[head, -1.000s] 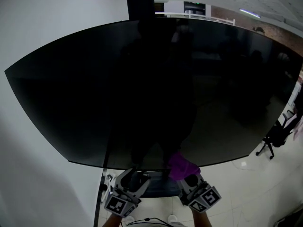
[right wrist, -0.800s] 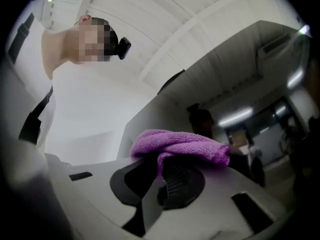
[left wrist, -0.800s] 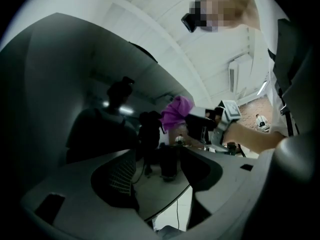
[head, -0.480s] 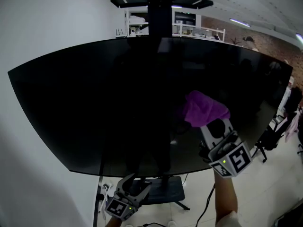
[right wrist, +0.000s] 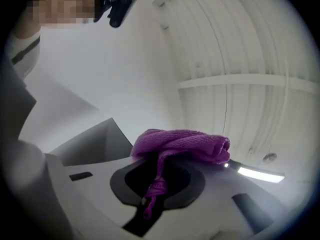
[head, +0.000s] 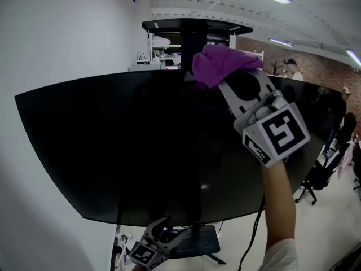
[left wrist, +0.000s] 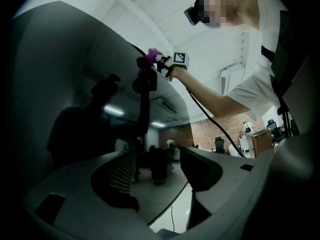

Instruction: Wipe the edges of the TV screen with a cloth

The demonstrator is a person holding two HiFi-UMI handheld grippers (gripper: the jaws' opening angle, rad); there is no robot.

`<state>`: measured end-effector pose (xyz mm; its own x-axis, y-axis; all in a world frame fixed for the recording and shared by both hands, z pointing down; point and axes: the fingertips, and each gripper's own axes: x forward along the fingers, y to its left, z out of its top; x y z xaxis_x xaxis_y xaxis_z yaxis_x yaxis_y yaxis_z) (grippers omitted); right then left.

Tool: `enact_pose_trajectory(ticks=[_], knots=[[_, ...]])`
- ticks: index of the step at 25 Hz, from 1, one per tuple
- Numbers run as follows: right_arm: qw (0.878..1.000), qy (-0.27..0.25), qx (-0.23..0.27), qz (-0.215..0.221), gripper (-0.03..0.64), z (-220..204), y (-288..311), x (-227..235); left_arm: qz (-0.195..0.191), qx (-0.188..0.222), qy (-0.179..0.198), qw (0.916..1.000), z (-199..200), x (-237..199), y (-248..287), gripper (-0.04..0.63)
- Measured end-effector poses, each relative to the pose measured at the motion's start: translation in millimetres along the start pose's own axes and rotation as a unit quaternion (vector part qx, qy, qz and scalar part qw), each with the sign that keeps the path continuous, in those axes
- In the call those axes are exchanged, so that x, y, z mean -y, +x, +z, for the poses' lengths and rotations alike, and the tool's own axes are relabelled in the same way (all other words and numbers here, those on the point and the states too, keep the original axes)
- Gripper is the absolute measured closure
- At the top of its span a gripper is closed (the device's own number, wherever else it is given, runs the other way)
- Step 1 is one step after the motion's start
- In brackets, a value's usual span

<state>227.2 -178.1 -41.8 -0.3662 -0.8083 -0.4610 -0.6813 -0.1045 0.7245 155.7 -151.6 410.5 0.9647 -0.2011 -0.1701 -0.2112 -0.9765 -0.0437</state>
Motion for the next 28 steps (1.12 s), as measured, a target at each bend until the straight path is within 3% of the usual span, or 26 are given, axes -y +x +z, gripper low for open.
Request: enact_pose_trajectory(ticks=[4, 8, 18, 23, 28], knots=[[0.995, -0.053, -0.082, 0.007, 0.571, -4.9, 16.1, 3.3, -0.032, -0.012, 0.002, 0.9994, 1.0, 17.4, 17.4, 0.327], [0.994, -0.049, -0.098, 0.008, 0.565, -14.8, 19.0, 16.6, -0.052, -0.006, -0.029, 0.9982, 1.6, 29.9, 34.8, 0.328], [0.980, -0.030, -0.168, -0.100, 0.565, -61.6, -65.4, 108.7, -0.123, -0.013, -0.055, 0.9907, -9.5, 76.7, 70.9, 0.328], [0.963, -0.046, -0.216, -0.154, 0.564, -92.8, -118.3, 164.1, -0.174, -0.012, -0.065, 0.9825, -15.0, 113.0, 101.9, 0.328], [0.938, -0.073, -0.280, -0.192, 0.565, -116.8, -177.4, 213.5, -0.234, -0.014, -0.083, 0.9686, -23.6, 161.5, 137.0, 0.328]])
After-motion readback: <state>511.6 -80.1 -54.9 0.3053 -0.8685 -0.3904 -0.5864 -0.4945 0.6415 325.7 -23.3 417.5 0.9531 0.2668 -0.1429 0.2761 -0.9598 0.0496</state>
